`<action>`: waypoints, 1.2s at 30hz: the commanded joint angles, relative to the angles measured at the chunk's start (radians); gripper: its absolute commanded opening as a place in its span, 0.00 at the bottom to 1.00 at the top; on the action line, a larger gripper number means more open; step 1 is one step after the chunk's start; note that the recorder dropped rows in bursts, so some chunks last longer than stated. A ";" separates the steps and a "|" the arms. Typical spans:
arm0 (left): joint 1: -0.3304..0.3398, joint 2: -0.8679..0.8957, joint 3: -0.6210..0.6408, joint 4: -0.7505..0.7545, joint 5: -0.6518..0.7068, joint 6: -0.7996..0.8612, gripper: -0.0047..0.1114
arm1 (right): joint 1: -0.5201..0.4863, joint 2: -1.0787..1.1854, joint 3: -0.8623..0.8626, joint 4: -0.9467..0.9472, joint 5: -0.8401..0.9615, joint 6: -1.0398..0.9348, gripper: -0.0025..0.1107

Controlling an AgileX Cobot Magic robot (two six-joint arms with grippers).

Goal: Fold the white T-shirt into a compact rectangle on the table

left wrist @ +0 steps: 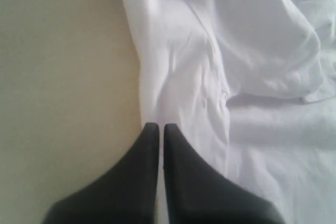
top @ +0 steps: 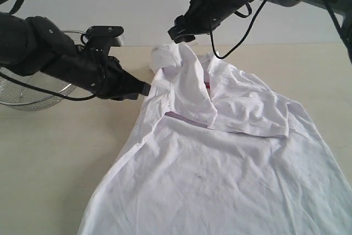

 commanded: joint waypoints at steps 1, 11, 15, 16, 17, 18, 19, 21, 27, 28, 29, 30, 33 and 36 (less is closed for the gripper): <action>-0.013 0.066 -0.075 -0.029 0.030 0.008 0.08 | -0.008 0.017 -0.003 -0.006 -0.052 -0.022 0.59; -0.084 0.109 -0.088 -0.092 0.045 0.103 0.08 | -0.008 0.045 -0.003 0.023 -0.056 0.039 0.59; -0.110 0.109 -0.088 -0.159 0.057 0.171 0.08 | 0.002 0.045 -0.003 0.039 -0.056 0.010 0.59; -0.115 0.109 -0.088 -0.172 0.045 0.186 0.08 | 0.008 0.045 -0.003 0.039 -0.058 -0.009 0.59; -0.117 0.111 -0.088 -0.179 0.033 0.189 0.08 | 0.016 0.045 -0.003 0.039 -0.066 -0.031 0.59; -0.117 0.111 -0.088 -0.184 0.025 0.189 0.08 | 0.024 0.047 -0.003 0.036 -0.081 -0.040 0.59; -0.117 0.113 -0.088 -0.184 0.021 0.181 0.08 | 0.032 0.047 -0.003 0.034 -0.099 -0.042 0.59; -0.117 0.120 -0.088 -0.182 0.021 0.174 0.08 | 0.043 0.049 -0.003 0.032 -0.142 -0.042 0.59; -0.115 0.160 -0.078 -0.175 0.021 0.133 0.08 | 0.042 0.067 -0.003 0.001 -0.171 -0.040 0.59; -0.113 0.163 -0.068 -0.173 0.001 0.130 0.08 | 0.042 0.072 -0.003 -0.003 -0.163 -0.040 0.59; -0.111 0.164 -0.055 -0.170 -0.012 0.130 0.08 | 0.042 0.075 -0.003 0.000 -0.163 -0.040 0.59; -0.104 0.164 -0.044 -0.170 -0.019 0.130 0.08 | 0.042 0.077 -0.003 0.000 -0.165 -0.040 0.59; -0.083 0.164 -0.004 -0.170 -0.033 0.111 0.08 | 0.046 0.085 -0.003 0.007 -0.173 -0.040 0.59; -0.065 0.164 0.032 -0.170 -0.045 0.100 0.08 | 0.056 0.094 -0.003 0.007 -0.175 -0.040 0.59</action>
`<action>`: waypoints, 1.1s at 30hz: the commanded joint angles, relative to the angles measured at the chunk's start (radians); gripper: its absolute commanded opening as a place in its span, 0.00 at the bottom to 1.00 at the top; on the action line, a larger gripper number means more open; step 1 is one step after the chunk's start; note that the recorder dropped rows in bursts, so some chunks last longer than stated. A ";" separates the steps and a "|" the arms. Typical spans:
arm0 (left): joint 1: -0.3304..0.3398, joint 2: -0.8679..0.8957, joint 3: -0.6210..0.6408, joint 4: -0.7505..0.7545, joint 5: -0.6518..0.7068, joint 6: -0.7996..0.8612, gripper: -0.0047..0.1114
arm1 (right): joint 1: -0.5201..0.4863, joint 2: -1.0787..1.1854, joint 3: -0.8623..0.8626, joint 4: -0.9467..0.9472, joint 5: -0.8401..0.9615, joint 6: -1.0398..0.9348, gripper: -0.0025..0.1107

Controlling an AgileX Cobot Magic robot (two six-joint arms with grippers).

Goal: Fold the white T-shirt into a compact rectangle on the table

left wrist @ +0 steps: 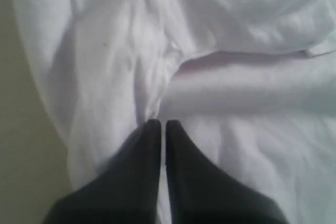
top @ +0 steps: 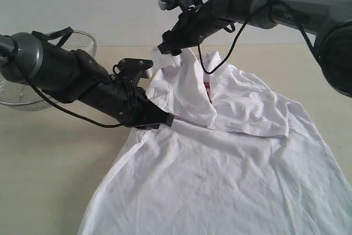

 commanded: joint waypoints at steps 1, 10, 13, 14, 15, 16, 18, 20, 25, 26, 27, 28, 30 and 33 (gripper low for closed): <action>0.029 0.004 0.053 -0.002 -0.024 -0.024 0.08 | 0.016 0.014 -0.003 0.002 -0.020 -0.007 0.59; 0.031 0.004 0.092 -0.002 -0.031 -0.024 0.08 | 0.049 0.062 -0.004 0.012 -0.065 -0.007 0.59; 0.031 0.004 0.092 -0.002 -0.031 -0.024 0.08 | 0.049 0.066 -0.004 0.016 -0.072 -0.007 0.48; 0.031 0.004 0.092 -0.002 -0.031 -0.024 0.08 | 0.049 0.066 -0.004 0.016 -0.077 -0.007 0.39; 0.031 0.004 0.092 -0.002 -0.031 -0.024 0.08 | 0.049 0.066 -0.004 0.016 -0.086 -0.007 0.32; 0.031 0.004 0.092 -0.002 -0.027 -0.026 0.08 | 0.049 0.066 -0.004 0.016 -0.100 -0.010 0.22; 0.031 0.002 0.092 -0.002 -0.015 -0.031 0.08 | 0.049 0.066 -0.004 0.009 -0.129 -0.016 0.02; 0.031 0.002 0.092 -0.002 -0.005 -0.031 0.08 | 0.049 0.066 -0.004 -0.010 -0.149 -0.037 0.02; 0.031 0.002 0.095 -0.002 -0.001 -0.031 0.08 | 0.046 0.073 -0.004 -0.021 -0.280 -0.002 0.02; 0.031 0.002 0.103 -0.002 -0.001 -0.031 0.08 | 0.040 0.077 -0.004 -0.021 -0.314 0.018 0.02; 0.031 0.000 0.110 -0.002 -0.001 -0.031 0.08 | 0.039 0.082 -0.007 -0.019 -0.327 0.040 0.02; 0.031 -0.005 0.120 -0.002 -0.007 -0.031 0.08 | 0.027 0.089 -0.012 -0.019 -0.325 0.055 0.02; 0.033 -0.013 0.142 -0.002 -0.033 -0.031 0.08 | 0.014 0.099 -0.014 -0.019 -0.313 0.082 0.02; 0.043 -0.021 0.159 -0.011 -0.041 -0.031 0.08 | -0.004 0.112 -0.014 -0.019 -0.298 0.120 0.02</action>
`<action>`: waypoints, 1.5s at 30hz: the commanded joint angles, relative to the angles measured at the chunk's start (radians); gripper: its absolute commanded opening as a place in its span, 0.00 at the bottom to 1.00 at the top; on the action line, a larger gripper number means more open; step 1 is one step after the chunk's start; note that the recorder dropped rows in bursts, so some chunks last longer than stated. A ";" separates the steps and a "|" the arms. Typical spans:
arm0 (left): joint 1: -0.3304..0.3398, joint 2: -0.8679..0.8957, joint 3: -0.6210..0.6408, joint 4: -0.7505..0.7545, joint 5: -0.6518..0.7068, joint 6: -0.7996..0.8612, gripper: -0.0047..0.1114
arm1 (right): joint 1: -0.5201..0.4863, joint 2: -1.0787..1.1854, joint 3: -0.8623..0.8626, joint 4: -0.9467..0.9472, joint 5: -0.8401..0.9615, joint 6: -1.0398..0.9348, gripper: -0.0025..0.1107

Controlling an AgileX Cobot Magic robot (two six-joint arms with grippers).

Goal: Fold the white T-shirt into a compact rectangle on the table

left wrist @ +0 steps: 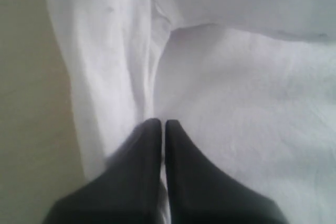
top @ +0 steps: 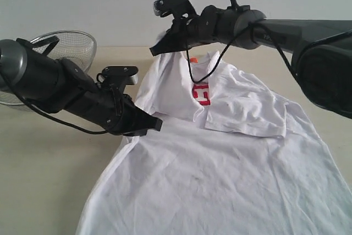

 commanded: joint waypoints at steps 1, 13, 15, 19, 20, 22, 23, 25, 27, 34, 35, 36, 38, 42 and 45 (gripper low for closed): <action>0.017 0.014 0.048 0.016 0.011 -0.006 0.08 | -0.038 0.019 -0.007 -0.008 -0.014 0.050 0.02; 0.031 -0.015 0.048 0.021 -0.007 -0.006 0.08 | -0.032 -0.025 -0.007 -0.007 0.011 0.048 0.76; 0.037 -0.017 0.048 0.027 -0.007 -0.006 0.08 | -0.032 -0.053 -0.007 -0.018 0.033 0.006 0.76; 0.068 -0.052 0.048 0.035 -0.009 -0.006 0.08 | -0.043 -0.118 -0.007 -0.058 0.175 -0.040 0.76; 0.074 -0.073 0.048 0.035 -0.009 0.012 0.08 | -0.048 -0.135 -0.007 -0.087 0.231 -0.038 0.76; 0.079 -0.132 0.048 0.035 -0.012 0.020 0.08 | -0.050 -0.167 -0.007 -0.187 0.393 -0.022 0.76; 0.079 -0.158 0.048 0.035 -0.017 0.020 0.08 | -0.050 -0.174 -0.007 -0.205 0.464 0.001 0.76; 0.079 -0.207 0.048 0.035 -0.071 0.032 0.08 | -0.050 -0.174 -0.007 -0.205 0.567 0.025 0.76; 0.079 -0.222 0.024 0.036 -0.111 0.073 0.08 | -0.050 -0.174 -0.007 -0.243 0.623 0.088 0.54; 0.079 -0.084 -0.252 0.036 0.061 0.138 0.08 | -0.054 -0.174 -0.007 -0.223 0.755 0.101 0.02; 0.079 -0.045 -0.292 0.036 0.099 0.138 0.08 | -0.054 -0.174 -0.007 -0.206 0.774 0.101 0.02; 0.079 -0.014 -0.328 0.039 0.128 0.140 0.08 | -0.054 -0.174 -0.007 -0.206 0.790 0.101 0.02; 0.079 0.023 -0.364 0.067 0.170 0.140 0.08 | -0.062 -0.174 -0.007 -0.220 0.824 0.106 0.02; 0.089 0.064 -0.380 0.122 0.201 0.129 0.08 | -0.109 -0.174 -0.007 -0.217 0.905 0.131 0.02; 0.095 0.094 -0.388 0.119 0.173 0.136 0.08 | -0.171 -0.174 -0.007 -0.153 0.962 0.133 0.02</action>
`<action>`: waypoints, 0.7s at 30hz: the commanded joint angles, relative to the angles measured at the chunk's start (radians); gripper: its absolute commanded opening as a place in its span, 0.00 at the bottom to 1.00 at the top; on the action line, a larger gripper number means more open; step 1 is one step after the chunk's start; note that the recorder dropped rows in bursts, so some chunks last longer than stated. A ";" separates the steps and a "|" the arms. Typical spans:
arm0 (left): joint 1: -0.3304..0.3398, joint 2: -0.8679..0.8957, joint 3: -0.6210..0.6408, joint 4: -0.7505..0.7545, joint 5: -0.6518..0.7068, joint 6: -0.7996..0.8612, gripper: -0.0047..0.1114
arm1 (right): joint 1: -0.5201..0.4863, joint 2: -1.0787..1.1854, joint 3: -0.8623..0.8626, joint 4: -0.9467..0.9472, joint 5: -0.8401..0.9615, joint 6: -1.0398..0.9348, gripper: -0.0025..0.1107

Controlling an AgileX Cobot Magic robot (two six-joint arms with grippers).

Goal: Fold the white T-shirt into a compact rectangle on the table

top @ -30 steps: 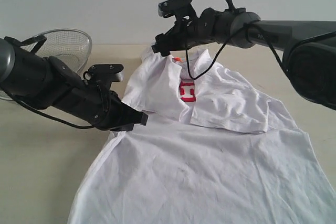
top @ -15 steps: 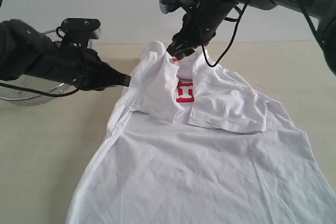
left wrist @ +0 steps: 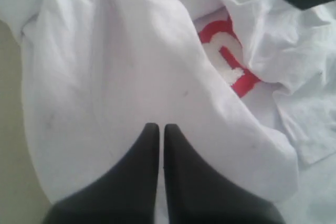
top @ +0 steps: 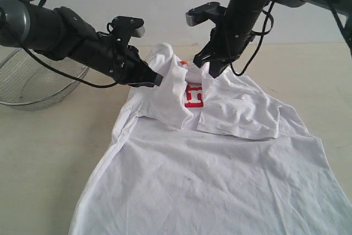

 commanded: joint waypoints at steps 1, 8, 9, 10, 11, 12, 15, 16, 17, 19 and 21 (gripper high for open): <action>0.009 0.032 -0.025 0.007 -0.022 0.002 0.08 | -0.071 -0.008 -0.002 0.093 0.069 -0.003 0.02; 0.011 0.120 -0.111 0.009 -0.019 -0.016 0.08 | -0.061 0.067 0.033 0.156 -0.013 0.011 0.02; 0.011 0.132 -0.111 0.007 -0.021 -0.016 0.08 | -0.061 0.087 0.033 0.157 -0.013 0.011 0.02; 0.011 0.142 -0.111 0.007 -0.026 -0.016 0.08 | -0.061 0.099 0.033 0.157 -0.018 0.011 0.02; 0.014 0.158 -0.113 0.009 -0.033 -0.016 0.08 | -0.061 0.119 0.033 0.157 -0.025 0.012 0.02; 0.014 0.165 -0.113 0.009 -0.044 -0.022 0.08 | -0.061 0.124 0.033 0.157 -0.030 0.012 0.02; 0.014 0.182 -0.113 0.034 -0.082 -0.043 0.08 | -0.061 0.139 0.033 0.157 -0.039 0.015 0.02; 0.017 0.184 -0.113 0.047 -0.089 -0.059 0.08 | -0.061 0.141 0.033 0.156 -0.046 0.015 0.02; 0.019 0.184 -0.113 0.048 -0.094 -0.068 0.08 | -0.061 0.141 0.033 0.152 -0.051 0.015 0.02; 0.034 0.184 -0.113 0.048 -0.094 -0.077 0.08 | -0.061 0.141 0.033 0.140 -0.064 0.019 0.02; 0.054 0.184 -0.113 0.048 -0.085 -0.081 0.08 | -0.061 0.141 0.033 0.131 -0.069 0.027 0.02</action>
